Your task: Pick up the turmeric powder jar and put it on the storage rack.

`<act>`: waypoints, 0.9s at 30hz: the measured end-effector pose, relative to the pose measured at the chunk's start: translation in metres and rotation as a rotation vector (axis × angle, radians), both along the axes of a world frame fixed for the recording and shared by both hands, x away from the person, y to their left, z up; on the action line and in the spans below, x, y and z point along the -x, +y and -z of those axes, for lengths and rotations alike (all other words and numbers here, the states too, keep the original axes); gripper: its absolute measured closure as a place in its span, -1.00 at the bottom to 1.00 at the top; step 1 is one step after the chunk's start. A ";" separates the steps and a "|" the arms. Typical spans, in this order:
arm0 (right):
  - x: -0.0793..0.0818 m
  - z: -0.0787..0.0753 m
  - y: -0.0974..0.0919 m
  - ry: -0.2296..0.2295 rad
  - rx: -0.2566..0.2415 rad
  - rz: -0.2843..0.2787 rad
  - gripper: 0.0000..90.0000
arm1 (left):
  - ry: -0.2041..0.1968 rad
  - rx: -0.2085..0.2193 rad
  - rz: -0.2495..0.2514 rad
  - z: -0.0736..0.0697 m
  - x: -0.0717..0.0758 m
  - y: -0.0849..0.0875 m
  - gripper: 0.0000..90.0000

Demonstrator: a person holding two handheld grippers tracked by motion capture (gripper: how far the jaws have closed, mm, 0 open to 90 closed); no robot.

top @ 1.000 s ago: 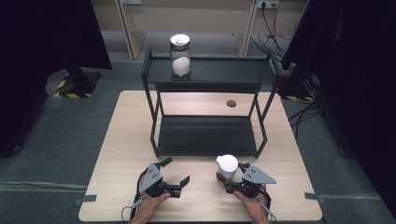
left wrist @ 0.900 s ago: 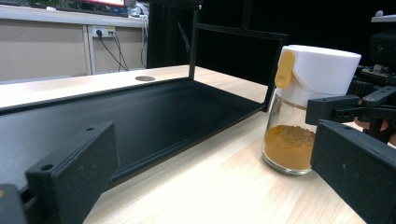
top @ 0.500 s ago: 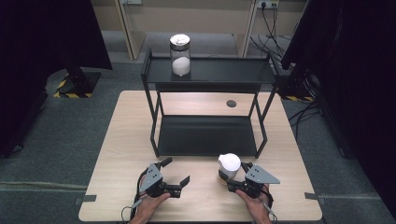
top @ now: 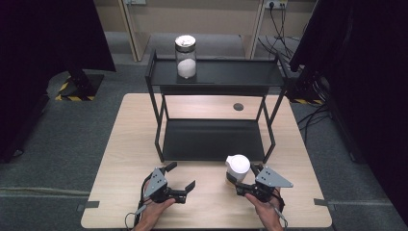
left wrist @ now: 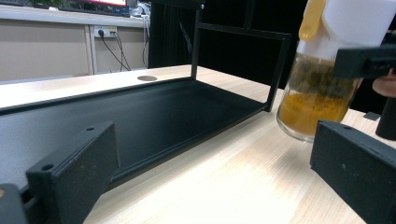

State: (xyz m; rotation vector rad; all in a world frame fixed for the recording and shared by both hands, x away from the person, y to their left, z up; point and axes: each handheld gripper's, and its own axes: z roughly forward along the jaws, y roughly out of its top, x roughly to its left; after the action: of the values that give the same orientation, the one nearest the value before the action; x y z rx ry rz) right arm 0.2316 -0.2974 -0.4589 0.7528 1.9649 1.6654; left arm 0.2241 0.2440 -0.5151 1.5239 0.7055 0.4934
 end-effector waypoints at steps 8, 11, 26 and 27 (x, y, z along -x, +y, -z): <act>-0.005 -0.023 0.002 -0.035 -0.012 -0.035 -0.31 | -0.001 0.001 0.001 0.000 0.000 0.000 -0.99; -0.006 -0.035 0.004 -0.044 -0.007 -0.045 -0.31 | 0.000 0.000 0.002 0.000 0.000 0.000 -0.99; -0.024 -0.085 0.014 -0.063 -0.011 -0.104 -0.31 | 0.004 0.002 0.000 0.001 0.000 0.000 -0.99; -0.025 -0.090 0.015 -0.065 -0.010 -0.108 -0.31 | 0.004 0.002 0.000 0.001 0.000 0.000 -0.99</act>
State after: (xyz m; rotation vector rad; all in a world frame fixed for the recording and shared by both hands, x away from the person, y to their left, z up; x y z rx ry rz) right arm 0.2567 -0.2820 -0.3692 0.5981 1.9843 1.7407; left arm 0.2243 0.2441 -0.5156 1.5228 0.7091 0.4897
